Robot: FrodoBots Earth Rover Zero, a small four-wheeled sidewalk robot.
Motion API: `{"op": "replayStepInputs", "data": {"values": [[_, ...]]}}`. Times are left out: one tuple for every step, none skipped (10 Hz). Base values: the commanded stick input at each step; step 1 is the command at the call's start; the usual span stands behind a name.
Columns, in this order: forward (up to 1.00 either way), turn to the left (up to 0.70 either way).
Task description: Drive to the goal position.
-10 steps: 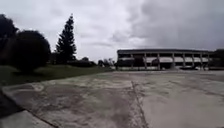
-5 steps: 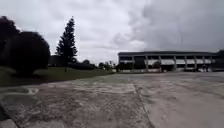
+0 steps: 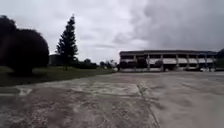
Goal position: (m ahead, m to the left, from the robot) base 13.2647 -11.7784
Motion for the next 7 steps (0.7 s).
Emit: {"op": "replayStepInputs", "data": {"values": [[0.67,0.00],[0.67,0.00],[0.67,0.00],[0.67,0.00],[0.68,-0.34],[0.68,-0.34],[0.68,-0.34]]}}
